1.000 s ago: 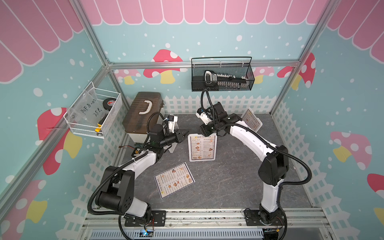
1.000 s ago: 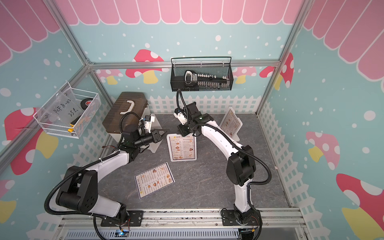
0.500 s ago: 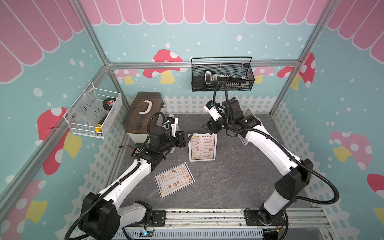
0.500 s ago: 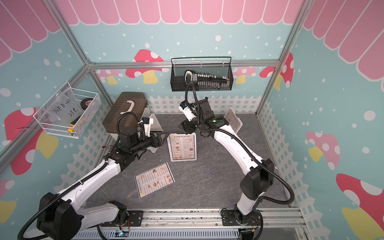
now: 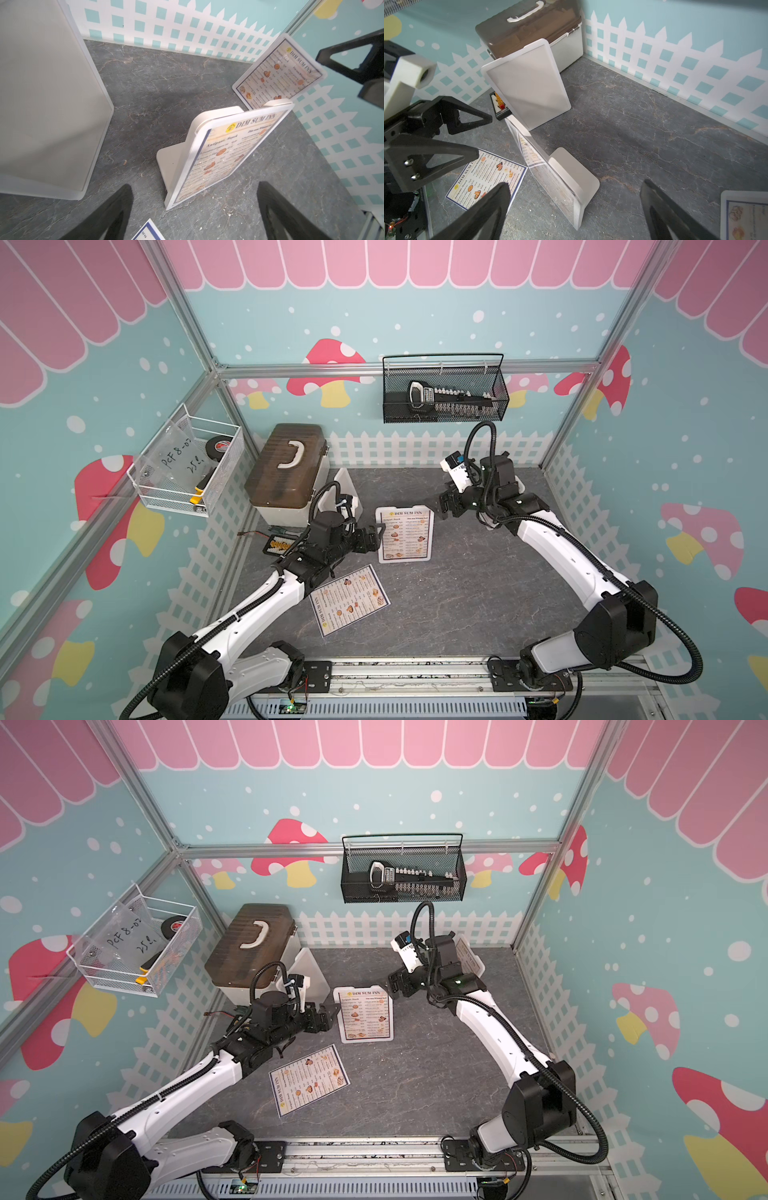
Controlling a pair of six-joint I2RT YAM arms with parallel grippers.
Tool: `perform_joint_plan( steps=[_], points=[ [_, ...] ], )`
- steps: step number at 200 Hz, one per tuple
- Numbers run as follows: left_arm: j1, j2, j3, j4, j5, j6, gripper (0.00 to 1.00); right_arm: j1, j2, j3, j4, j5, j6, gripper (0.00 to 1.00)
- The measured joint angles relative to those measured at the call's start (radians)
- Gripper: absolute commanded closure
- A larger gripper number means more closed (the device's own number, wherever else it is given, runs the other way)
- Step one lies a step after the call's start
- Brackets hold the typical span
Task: Insert the menus into the narrow rack
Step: Insert the menu into the narrow rack, then move the narrow rack to the center of the board.
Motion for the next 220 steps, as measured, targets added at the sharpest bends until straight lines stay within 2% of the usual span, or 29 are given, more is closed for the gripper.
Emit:
perform_joint_plan(
  steps=[46, 99, 145, 220],
  points=[
    [-0.002, 0.052, -0.003, 0.0, -0.006, -0.006, 0.01, -0.086, 0.001, -0.043, 0.064, -0.135, 0.027, 0.02],
    [-0.002, 0.117, -0.008, 0.001, -0.02, -0.028, 0.01, -0.093, 0.096, -0.04, 0.123, -0.296, 0.033, 0.05],
    [-0.002, 0.164, -0.008, 0.001, -0.02, -0.036, 0.01, -0.093, 0.186, -0.039, 0.123, -0.338, 0.021, 0.07],
    [0.0, 0.245, -0.008, 0.0, -0.047, -0.071, 0.02, -0.071, 0.193, -0.05, 0.132, -0.392, -0.001, 0.11]
  ],
)
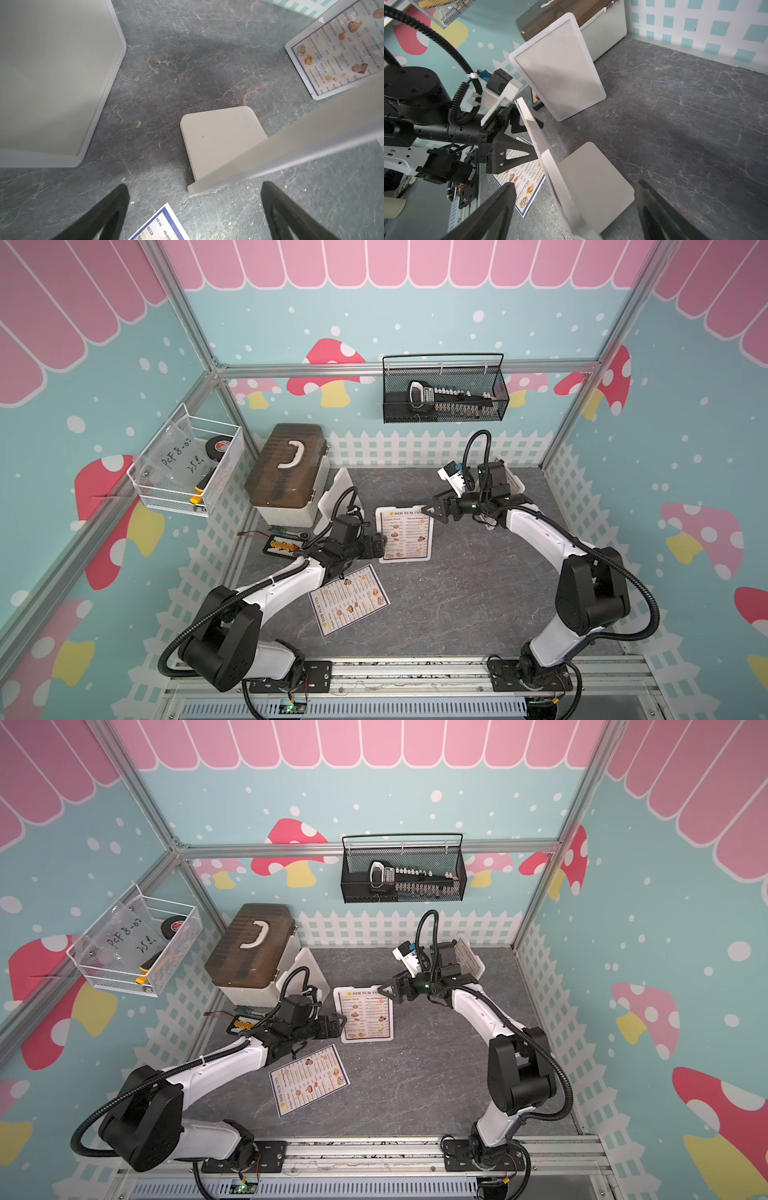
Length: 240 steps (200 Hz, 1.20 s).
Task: Insert the menus into the narrow rack
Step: Move the narrow rack to the center of the board.
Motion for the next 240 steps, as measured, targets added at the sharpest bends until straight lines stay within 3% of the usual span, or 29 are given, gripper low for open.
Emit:
perform_joint_plan(
  steps=[240],
  points=[
    [0.006, 0.156, 0.105, 0.001, 0.013, -0.032, 0.02, 0.139, -0.202, -0.206, 0.035, 0.137, 0.016, 0.29]
  ],
)
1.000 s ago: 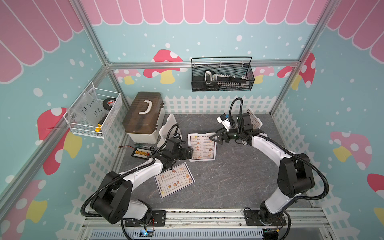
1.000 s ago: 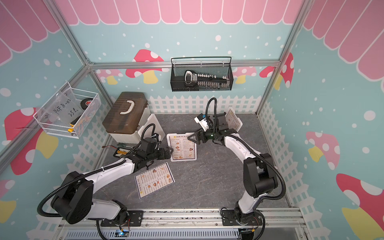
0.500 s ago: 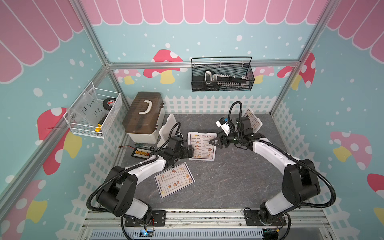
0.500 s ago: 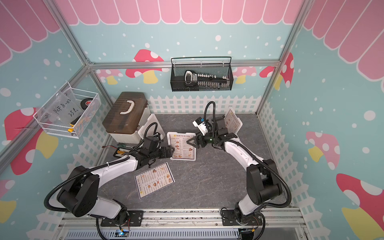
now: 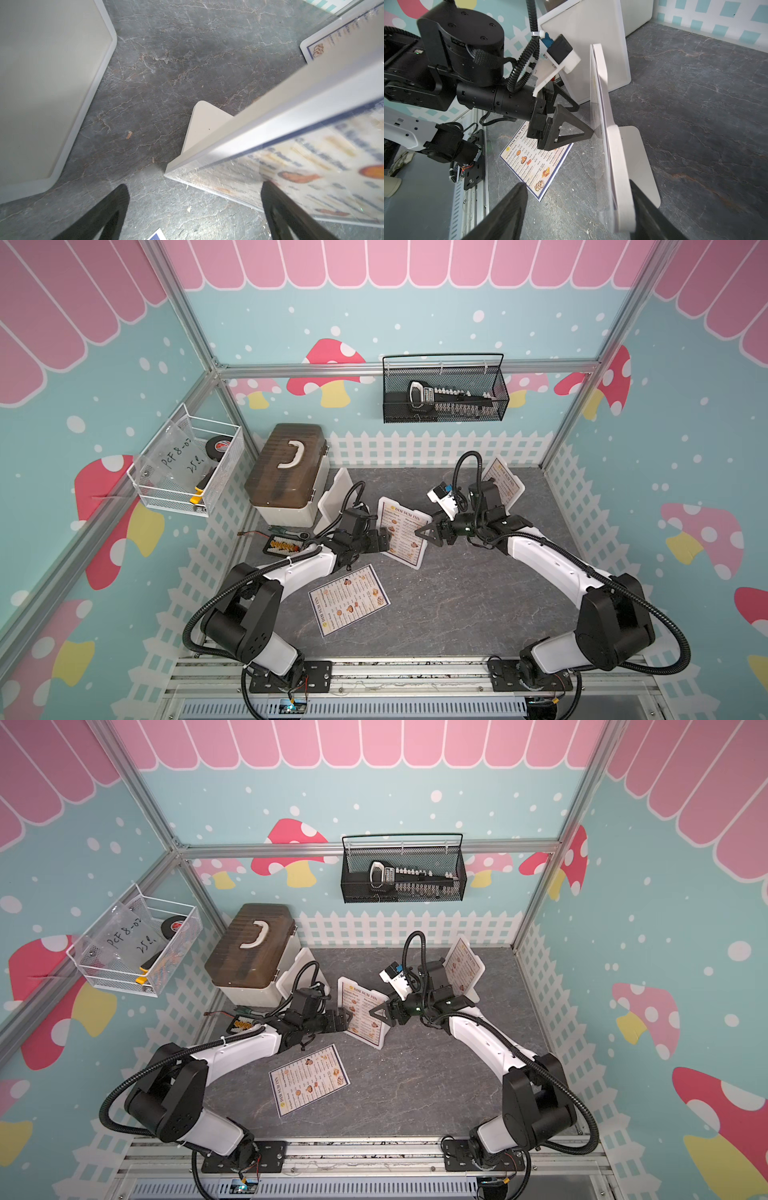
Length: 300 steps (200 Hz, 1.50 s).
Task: Insert the menus into the narrow rack
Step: Move the narrow rack to the center of the board.
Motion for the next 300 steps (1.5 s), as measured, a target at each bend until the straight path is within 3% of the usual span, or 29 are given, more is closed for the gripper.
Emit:
perform_joint_plan(
  steps=[120, 144, 300],
  points=[
    [0.0, 0.0, 0.0, 0.0, 0.0, -0.003, 0.02, 0.005, -0.001, -0.001, -0.042, 0.135, 0.043, 0.41],
    [0.0, 0.0, 0.0, 0.0, 0.001, -0.003, 0.01, 0.005, -0.002, -0.001, -0.042, 0.151, 0.046, 0.5],
    [0.0, 0.0, 0.0, 0.0, 0.016, -0.011, 0.02, 0.005, -0.009, 0.0, -0.003, 0.159, 0.07, 0.83]
  ],
)
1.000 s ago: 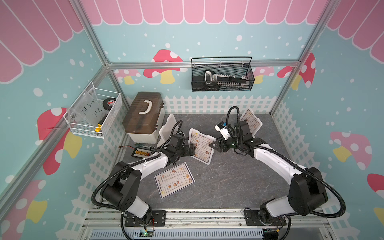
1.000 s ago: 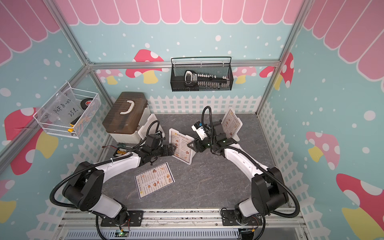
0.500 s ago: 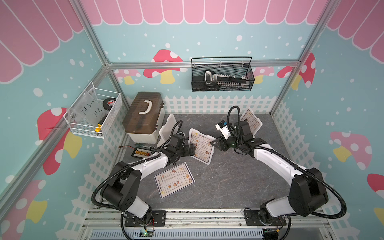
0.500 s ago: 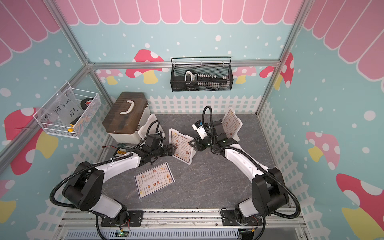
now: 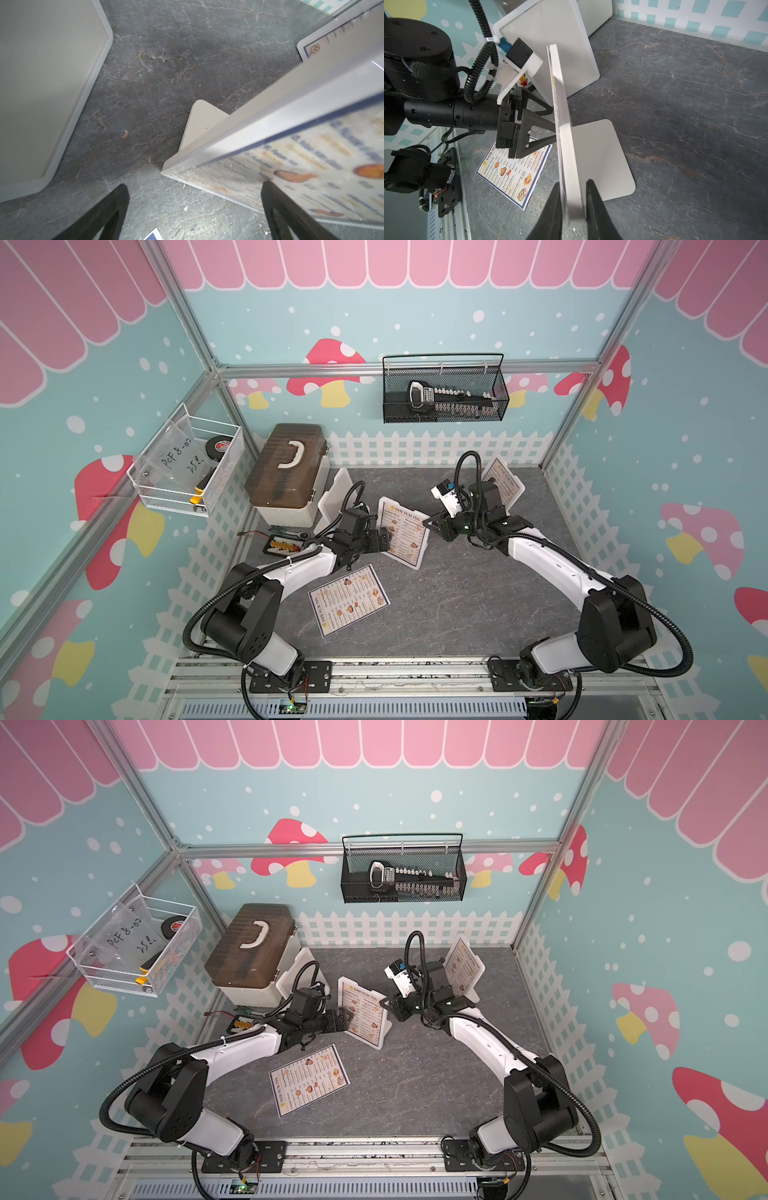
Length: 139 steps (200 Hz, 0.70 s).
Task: Insert the menus into the narrow rack
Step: Move the narrow rack to the center of the board.
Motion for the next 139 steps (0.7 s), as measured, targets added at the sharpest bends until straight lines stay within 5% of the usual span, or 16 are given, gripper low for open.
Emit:
perform_joint_plan(
  steps=[78, 139],
  points=[
    [0.0, 0.0, 0.0, 0.0, 0.007, 0.0, 0.01, 0.007, -0.05, -0.02, 0.006, 0.037, -0.015, 0.9],
    [-0.002, -0.002, 0.0, 0.0, 0.022, 0.001, 0.01, 0.013, -0.082, -0.024, 0.003, 0.203, 0.001, 0.97]
  ],
)
